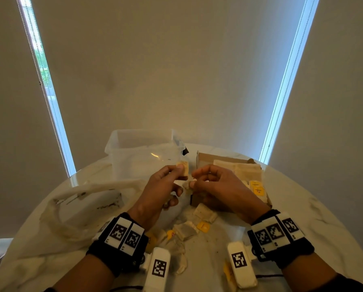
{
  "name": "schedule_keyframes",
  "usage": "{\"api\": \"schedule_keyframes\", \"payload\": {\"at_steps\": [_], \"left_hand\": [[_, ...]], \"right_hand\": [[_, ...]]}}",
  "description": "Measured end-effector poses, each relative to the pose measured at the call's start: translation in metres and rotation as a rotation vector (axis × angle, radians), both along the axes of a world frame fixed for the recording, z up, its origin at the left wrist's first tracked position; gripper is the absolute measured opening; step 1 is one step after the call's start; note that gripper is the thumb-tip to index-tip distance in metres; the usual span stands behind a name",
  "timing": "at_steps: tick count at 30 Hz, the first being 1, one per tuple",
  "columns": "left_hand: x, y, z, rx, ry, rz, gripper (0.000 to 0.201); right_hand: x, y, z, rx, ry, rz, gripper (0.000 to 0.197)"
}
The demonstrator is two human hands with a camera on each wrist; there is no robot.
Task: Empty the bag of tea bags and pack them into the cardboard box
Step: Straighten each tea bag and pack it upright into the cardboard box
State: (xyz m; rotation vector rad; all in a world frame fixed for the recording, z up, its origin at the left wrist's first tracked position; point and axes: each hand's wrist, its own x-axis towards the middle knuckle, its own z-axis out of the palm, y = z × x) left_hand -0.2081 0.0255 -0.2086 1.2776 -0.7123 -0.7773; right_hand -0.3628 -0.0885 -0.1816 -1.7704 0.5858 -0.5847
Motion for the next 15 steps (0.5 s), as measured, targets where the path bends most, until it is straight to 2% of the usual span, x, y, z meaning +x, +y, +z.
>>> {"api": "schedule_keyframes", "payload": {"at_steps": [6,10,12,15], "left_hand": [[-0.0020,0.0019,0.0018,0.040,-0.073,-0.056,0.035],[-0.0014,0.0010,0.0034,0.026,0.022,-0.098,0.054],[-0.0027,0.0013,0.0045,0.015,0.003,-0.087,0.049],[-0.0037,0.0021,0.0033,0.022,-0.079,-0.071,0.032]], "right_hand": [[-0.0001,0.0002,0.0011,-0.115,-0.125,-0.072,0.023],[0.0000,-0.0014,-0.0009,-0.083,-0.155,-0.099,0.023],[0.0007,-0.0017,-0.0012,-0.071,-0.171,-0.124,0.025],[0.0012,-0.0008,-0.0022,-0.109,-0.173,-0.136,0.016]]}}
